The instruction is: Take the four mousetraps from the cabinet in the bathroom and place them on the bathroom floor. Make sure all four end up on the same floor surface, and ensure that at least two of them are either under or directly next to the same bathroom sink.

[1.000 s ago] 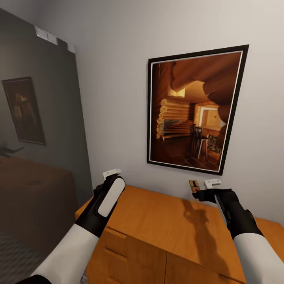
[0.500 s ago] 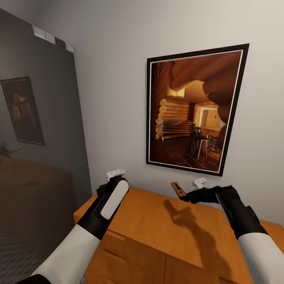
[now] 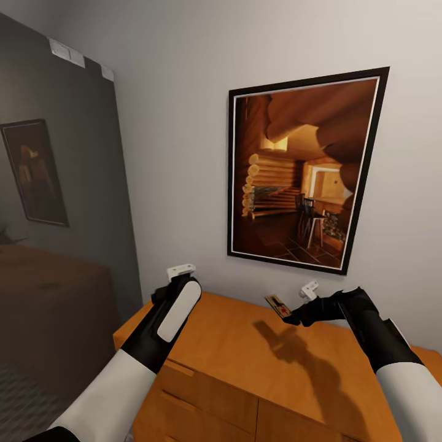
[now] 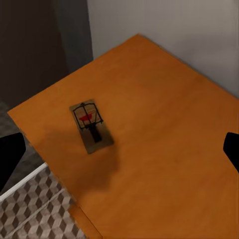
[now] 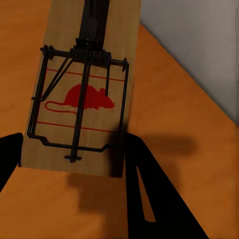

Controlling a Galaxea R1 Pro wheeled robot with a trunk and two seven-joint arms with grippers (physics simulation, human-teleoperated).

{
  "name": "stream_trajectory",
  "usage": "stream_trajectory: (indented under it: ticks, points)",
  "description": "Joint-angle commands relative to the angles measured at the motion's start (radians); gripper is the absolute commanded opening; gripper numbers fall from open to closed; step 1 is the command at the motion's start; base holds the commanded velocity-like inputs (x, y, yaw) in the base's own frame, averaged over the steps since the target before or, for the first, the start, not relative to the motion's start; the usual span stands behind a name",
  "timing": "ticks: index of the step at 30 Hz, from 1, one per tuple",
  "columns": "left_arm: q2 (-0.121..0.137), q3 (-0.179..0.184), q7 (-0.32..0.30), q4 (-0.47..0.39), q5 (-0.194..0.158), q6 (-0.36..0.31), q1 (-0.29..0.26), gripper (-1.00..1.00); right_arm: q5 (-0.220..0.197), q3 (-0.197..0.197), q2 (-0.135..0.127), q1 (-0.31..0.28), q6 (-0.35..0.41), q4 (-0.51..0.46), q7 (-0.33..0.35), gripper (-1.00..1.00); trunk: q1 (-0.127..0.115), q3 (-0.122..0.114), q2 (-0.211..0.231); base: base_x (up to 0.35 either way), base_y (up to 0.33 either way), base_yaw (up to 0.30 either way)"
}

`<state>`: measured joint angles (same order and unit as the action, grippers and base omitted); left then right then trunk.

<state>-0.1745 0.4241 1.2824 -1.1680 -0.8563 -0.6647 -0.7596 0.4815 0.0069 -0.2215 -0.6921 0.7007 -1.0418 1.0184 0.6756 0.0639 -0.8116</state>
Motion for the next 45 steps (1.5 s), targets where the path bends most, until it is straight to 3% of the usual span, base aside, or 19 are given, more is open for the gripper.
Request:
stream_trajectory:
  ticks: [1, 17, 27, 39, 45]
  points:
    - [0.000, 0.000, 0.008, -0.001, -0.005, -0.008, -0.001, 1.00, 0.005, 0.001, 0.000, -0.001, 0.007, -0.001, 0.006, -1.00, 0.001, 0.002, -0.001, 0.132, -0.039, 0.000]
    - [0.000, -0.003, 0.007, 0.007, -0.007, -0.007, -0.001, 1.00, 0.010, 0.001, 0.003, -0.001, 0.015, 0.007, -0.004, -1.00, 0.001, 0.002, -0.001, 0.044, -0.016, 0.000]
    - [0.039, -0.003, -0.038, 0.065, -0.082, -0.006, -0.001, 1.00, 0.009, 0.000, 0.004, -0.001, 0.018, 0.008, -0.035, -1.00, 0.001, 0.002, -0.001, 0.000, 0.000, 0.000]
    - [0.044, -0.003, -0.036, 0.065, -0.087, -0.005, -0.001, 1.00, 0.005, -0.002, 0.005, -0.001, 0.035, 0.009, -0.063, -1.00, 0.001, 0.002, -0.001, 0.000, 0.000, 0.000]
    - [0.043, -0.003, -0.035, 0.060, -0.087, -0.008, -0.001, 1.00, 0.002, -0.008, 0.027, -0.001, 0.076, 0.009, -0.092, -1.00, 0.001, 0.002, -0.001, 0.000, 0.000, 0.027]
